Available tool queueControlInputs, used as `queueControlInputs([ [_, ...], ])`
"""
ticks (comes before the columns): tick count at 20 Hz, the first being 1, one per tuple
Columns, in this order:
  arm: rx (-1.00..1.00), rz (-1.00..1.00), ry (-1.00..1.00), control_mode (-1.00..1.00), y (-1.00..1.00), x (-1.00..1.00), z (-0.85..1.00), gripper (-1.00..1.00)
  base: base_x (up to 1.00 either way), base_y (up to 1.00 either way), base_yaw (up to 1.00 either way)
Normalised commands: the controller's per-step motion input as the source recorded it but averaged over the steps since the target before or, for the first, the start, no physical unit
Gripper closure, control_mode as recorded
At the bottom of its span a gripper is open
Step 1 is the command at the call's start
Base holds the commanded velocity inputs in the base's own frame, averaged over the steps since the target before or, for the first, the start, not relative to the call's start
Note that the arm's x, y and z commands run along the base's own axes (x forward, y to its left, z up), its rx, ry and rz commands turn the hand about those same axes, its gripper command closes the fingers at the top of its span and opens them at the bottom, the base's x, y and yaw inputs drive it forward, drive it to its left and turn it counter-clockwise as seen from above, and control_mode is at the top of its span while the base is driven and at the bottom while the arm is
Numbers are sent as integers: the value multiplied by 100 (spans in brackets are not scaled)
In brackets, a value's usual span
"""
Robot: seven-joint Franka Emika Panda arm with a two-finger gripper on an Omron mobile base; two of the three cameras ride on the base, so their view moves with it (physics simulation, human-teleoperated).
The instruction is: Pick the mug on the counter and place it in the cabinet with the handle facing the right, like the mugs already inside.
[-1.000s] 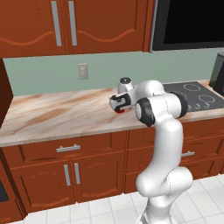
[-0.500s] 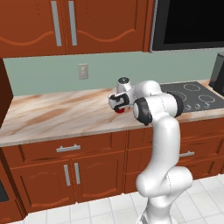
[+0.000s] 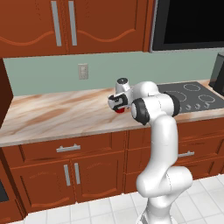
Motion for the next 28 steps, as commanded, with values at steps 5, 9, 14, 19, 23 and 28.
queueControlInputs([
  [5, 0, -2, 0, -100, 0, 14, -6, -100, 0, 0, 0],
  [9, 0, -2, 0, -100, 0, 14, -9, -100, 0, 0, 0],
  [14, 0, -2, 0, -100, 0, 16, -10, -100, 0, 0, 0],
  [19, 0, -1, 0, -100, 0, 16, -8, -100, 0, 0, 0],
  [23, 0, 0, 0, -100, 0, 14, -5, -100, 0, 0, 0],
  [28, 0, 0, 0, -100, 7, 16, -3, 100, 0, 0, 0],
])
